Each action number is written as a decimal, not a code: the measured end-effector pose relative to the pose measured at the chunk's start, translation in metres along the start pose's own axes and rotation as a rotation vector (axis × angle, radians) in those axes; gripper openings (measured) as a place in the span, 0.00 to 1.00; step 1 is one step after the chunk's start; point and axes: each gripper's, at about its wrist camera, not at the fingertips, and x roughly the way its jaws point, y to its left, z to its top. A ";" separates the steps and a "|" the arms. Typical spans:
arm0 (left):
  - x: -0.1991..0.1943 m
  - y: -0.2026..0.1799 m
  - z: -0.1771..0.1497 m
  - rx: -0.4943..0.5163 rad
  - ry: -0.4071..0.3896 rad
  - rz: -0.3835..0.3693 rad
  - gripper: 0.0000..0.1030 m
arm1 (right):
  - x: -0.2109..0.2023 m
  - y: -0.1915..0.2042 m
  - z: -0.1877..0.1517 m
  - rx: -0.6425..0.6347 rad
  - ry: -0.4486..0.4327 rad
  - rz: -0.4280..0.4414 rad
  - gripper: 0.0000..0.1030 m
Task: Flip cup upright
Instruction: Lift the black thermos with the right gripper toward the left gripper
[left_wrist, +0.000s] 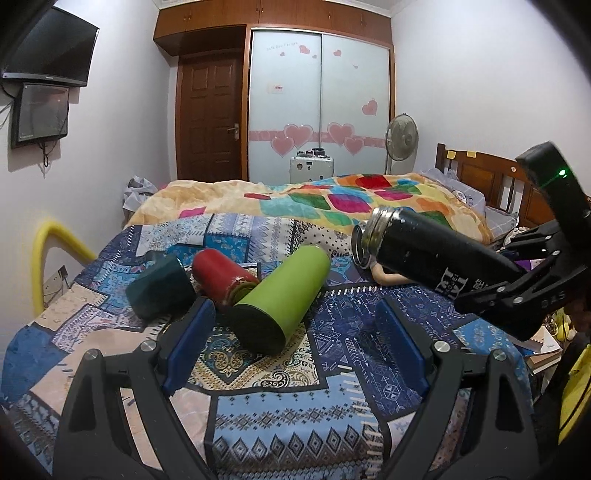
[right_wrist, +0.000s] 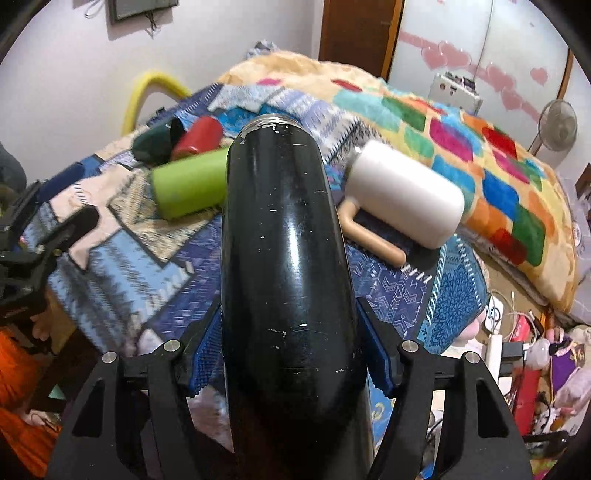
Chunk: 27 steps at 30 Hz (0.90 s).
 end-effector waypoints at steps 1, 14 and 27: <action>-0.004 0.000 0.000 0.000 -0.003 0.000 0.87 | -0.004 0.004 0.000 -0.002 -0.009 0.008 0.62; -0.030 0.011 -0.008 -0.008 0.004 0.009 0.87 | 0.013 0.050 -0.010 -0.042 0.003 0.132 0.62; -0.006 0.005 -0.020 0.002 0.061 0.021 0.87 | 0.068 0.057 -0.010 -0.128 0.163 0.138 0.62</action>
